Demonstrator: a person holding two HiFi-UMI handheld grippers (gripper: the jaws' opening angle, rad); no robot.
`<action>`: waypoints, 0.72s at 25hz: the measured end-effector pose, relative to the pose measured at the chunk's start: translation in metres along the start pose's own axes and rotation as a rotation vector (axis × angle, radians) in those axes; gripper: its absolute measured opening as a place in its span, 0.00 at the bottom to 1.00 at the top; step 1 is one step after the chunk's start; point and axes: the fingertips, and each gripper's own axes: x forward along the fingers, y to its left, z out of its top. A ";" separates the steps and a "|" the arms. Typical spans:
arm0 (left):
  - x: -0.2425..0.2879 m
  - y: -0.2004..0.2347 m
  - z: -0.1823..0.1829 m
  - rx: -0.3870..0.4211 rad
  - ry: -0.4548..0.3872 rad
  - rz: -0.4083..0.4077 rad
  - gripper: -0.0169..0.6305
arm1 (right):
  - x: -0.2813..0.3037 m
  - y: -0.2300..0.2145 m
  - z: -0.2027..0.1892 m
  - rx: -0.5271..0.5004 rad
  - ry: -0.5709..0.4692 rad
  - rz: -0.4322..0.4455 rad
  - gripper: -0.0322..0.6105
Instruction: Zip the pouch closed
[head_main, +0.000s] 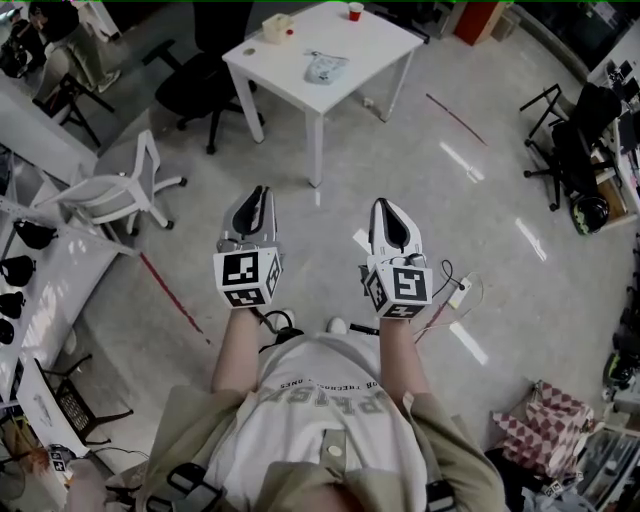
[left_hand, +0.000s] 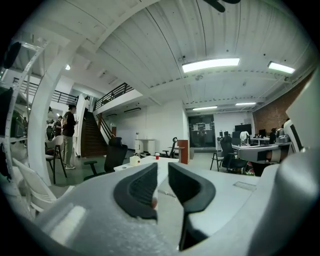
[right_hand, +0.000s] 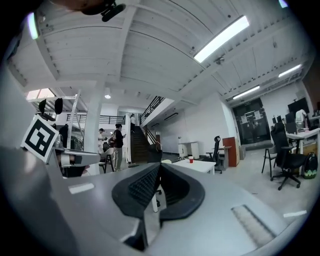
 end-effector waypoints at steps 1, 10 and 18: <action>0.001 -0.002 -0.001 -0.010 0.009 0.002 0.19 | 0.000 -0.003 0.000 0.012 -0.002 0.012 0.06; 0.007 -0.029 -0.005 -0.021 0.049 0.047 0.42 | -0.005 -0.036 -0.001 0.046 0.013 0.070 0.39; -0.005 -0.047 -0.013 -0.011 0.067 0.094 0.42 | -0.013 -0.055 -0.010 0.067 0.033 0.110 0.39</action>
